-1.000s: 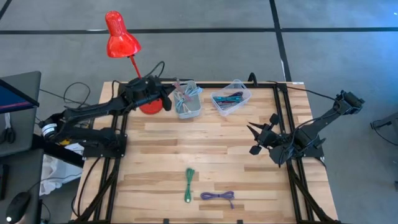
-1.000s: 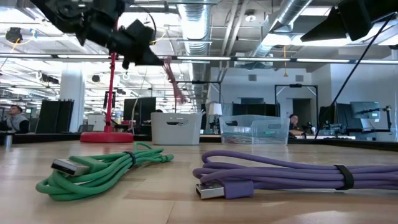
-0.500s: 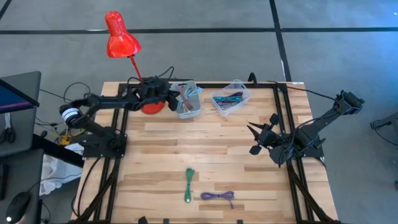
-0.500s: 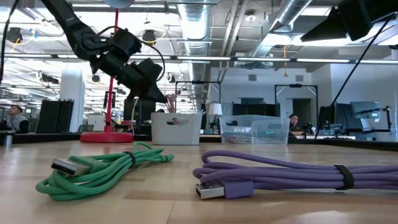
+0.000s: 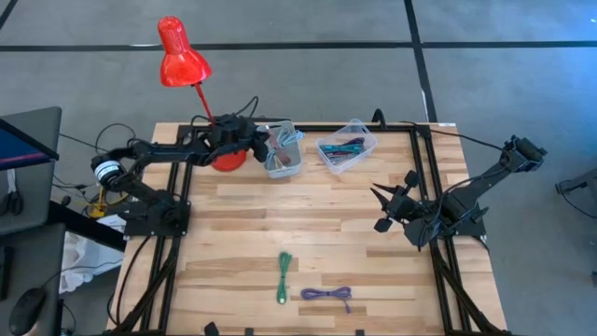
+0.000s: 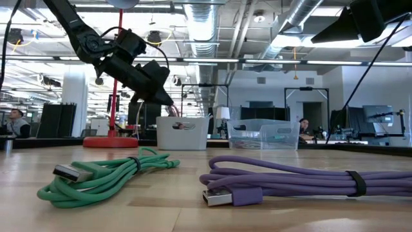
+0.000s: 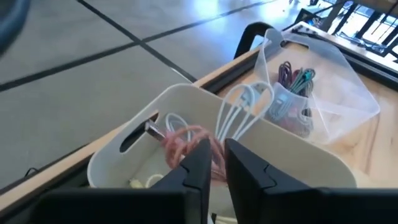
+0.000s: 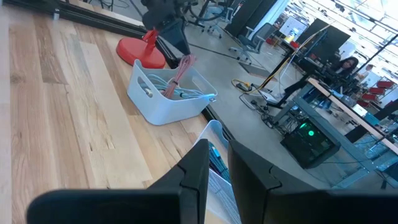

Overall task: Pick & Place USB Port
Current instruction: Put the brown charger cable into the gray bin, then put the green charger cable into the gray bin

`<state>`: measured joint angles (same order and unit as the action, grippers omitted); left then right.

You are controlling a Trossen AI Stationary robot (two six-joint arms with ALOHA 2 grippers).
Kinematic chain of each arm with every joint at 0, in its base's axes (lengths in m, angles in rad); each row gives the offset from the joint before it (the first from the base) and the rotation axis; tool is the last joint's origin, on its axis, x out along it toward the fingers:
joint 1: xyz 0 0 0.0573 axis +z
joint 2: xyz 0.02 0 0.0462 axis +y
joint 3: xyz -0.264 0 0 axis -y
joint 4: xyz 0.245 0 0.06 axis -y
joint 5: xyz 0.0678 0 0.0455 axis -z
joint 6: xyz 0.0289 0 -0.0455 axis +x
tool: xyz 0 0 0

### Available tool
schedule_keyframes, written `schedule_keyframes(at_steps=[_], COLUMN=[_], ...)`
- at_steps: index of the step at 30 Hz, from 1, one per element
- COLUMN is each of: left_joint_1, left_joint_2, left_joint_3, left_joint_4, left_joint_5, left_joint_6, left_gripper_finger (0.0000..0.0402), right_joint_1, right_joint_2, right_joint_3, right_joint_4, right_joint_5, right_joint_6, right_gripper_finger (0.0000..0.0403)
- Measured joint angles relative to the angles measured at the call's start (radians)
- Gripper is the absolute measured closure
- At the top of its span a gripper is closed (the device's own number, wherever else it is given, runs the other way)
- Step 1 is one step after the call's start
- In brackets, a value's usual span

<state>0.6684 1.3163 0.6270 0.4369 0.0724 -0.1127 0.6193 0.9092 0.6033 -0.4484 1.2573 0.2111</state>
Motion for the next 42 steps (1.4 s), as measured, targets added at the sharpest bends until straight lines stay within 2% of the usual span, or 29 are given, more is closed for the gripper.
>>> schedule_keyframes(at_steps=[8, 13, 15, 19, 26, 28, 33, 42], left_joint_1=[-0.013, -0.07, -0.118, -0.234, -0.43, -0.473, -0.561, -0.673], left_joint_2=[-0.039, -0.098, -0.12, -0.151, -0.153, -0.153, -0.153, -0.153], left_joint_3=[0.0, 0.0, 0.0, 0.0, 0.0, 0.0, 0.0, 0.0], left_joint_4=[0.012, -0.01, -0.054, -0.132, -0.175, -0.211, -0.304, -0.417], left_joint_5=[0.013, 0.136, 0.156, 0.157, 0.159, 0.129, 0.056, 0.051], left_joint_6=[-0.001, -0.055, -0.07, -0.079, -0.139, -0.177, -0.263, -0.449], left_gripper_finger=[0.0335, 0.0332, 0.0332, 0.0325, 0.0313, 0.0308, 0.0289, 0.0247], right_joint_1=[0.0, 0.0, 0.0, 0.0, 0.0, 0.0, 0.0, 0.0], right_joint_2=[0.0, 0.0, 0.0, 0.0, 0.0, 0.0, 0.0, 0.0], right_joint_3=[0.0, 0.0, 0.0, 0.0, 0.0, 0.0, 0.0, 0.0], right_joint_4=[0.0, 0.0, 0.0, 0.0, -0.001, -0.001, -0.001, -0.001], right_joint_5=[0.0, 0.0, 0.0, 0.0, 0.0, 0.0, 0.0, 0.0], right_joint_6=[0.0, 0.0, 0.0, 0.0, 0.0, 0.0, 0.0, 0.0], right_gripper_finger=[0.0349, 0.0349, 0.0349, 0.0349, 0.0349, 0.0349, 0.0349, 0.0349])
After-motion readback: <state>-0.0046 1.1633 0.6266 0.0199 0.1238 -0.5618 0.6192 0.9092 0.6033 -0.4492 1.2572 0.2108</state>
